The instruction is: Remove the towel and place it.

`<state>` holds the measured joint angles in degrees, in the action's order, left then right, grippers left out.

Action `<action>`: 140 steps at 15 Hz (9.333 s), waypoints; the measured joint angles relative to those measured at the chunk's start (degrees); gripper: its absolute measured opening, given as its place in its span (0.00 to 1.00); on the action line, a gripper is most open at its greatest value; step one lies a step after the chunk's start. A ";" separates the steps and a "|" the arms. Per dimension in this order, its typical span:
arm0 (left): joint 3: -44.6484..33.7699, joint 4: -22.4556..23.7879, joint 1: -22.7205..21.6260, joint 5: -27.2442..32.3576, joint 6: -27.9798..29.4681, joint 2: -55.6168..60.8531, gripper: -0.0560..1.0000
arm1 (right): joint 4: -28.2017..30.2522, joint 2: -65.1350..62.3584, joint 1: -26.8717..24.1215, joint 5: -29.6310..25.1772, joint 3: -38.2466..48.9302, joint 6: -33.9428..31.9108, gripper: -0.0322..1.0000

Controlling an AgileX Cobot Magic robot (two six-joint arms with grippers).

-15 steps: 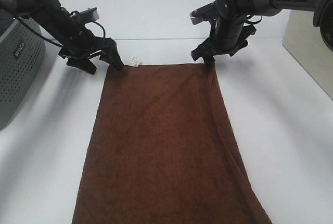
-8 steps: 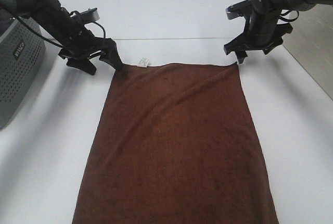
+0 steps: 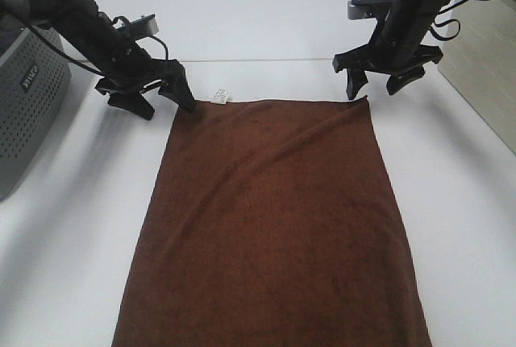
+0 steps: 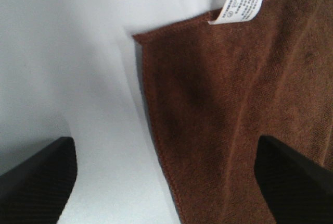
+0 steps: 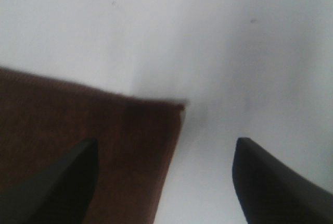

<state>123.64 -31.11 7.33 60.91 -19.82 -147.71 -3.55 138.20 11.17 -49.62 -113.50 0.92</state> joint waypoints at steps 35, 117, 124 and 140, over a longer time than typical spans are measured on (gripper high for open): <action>0.29 8.59 7.85 -9.57 9.11 -0.63 0.57 | -27.04 5.79 -7.96 0.34 0.63 19.48 0.63; 7.68 15.93 6.65 -41.31 3.04 -2.18 0.61 | -38.04 9.05 -7.91 15.13 -18.68 27.22 0.68; 7.68 37.07 4.81 -2.81 20.57 19.19 0.83 | -14.21 -11.40 -7.91 -13.18 -18.68 12.09 0.81; -54.49 39.25 1.60 -0.52 30.25 83.54 0.79 | -9.11 -91.21 -8.02 -17.82 45.61 4.24 0.80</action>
<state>69.16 8.14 8.94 60.39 10.43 -64.17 -12.66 46.98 3.15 -67.44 -67.90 5.16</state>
